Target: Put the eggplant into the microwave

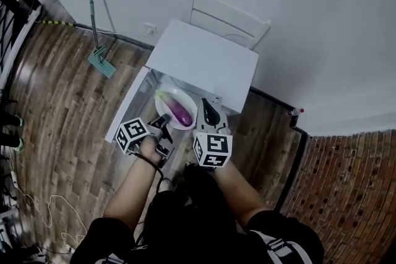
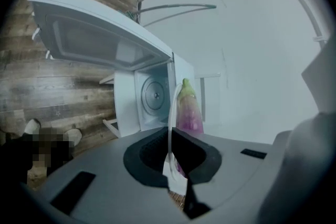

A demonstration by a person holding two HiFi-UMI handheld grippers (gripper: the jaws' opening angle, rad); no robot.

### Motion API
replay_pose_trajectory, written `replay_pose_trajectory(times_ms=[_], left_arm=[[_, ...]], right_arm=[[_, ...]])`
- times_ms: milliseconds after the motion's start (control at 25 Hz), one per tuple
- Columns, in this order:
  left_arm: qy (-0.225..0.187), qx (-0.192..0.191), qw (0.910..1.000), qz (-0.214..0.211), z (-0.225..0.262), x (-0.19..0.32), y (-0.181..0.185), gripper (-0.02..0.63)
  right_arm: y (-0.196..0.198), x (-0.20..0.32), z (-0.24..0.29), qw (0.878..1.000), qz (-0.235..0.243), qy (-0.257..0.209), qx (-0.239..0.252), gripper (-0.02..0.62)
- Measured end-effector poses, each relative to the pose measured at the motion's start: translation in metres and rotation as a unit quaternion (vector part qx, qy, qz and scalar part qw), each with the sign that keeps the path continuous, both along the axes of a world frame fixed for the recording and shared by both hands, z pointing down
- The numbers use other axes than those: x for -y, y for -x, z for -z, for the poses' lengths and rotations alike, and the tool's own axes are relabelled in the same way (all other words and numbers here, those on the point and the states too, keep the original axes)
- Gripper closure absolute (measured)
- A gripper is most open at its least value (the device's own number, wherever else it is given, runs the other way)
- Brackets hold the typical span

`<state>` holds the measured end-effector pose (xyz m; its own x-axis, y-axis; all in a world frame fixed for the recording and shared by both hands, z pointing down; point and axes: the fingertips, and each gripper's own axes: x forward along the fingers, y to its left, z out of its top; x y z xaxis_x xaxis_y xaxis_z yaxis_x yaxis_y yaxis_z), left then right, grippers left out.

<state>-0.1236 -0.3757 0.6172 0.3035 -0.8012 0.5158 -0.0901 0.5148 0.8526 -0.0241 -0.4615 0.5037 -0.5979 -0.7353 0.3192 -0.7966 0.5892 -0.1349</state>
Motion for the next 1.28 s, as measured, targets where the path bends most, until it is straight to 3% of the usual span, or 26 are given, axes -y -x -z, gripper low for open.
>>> replay_pose_trajectory(times_ms=[120, 560, 920, 1280], left_arm=[[-0.006, -0.006, 1.0000, 0.001, -0.039, 0.007, 0.009, 0.591], [-0.058, 0.010, 0.9968, -0.055, -0.181, 0.061, 0.024, 0.591], [-0.101, 0.031, 0.9935, -0.042, -0.215, 0.086, 0.037, 0.592], [-0.112, 0.032, 0.9929, -0.027, -0.214, 0.124, 0.025, 0.591]], right_arm=[[0.007, 0.000, -0.035, 1.000, -0.009, -0.014, 0.015, 0.592], [0.031, 0.015, -0.192, 0.996, -0.043, -0.072, 0.032, 0.592], [0.006, 0.007, -0.251, 0.993, -0.060, -0.064, 0.080, 0.592], [-0.007, 0.000, -0.246, 0.992, -0.054, -0.059, 0.095, 0.592]])
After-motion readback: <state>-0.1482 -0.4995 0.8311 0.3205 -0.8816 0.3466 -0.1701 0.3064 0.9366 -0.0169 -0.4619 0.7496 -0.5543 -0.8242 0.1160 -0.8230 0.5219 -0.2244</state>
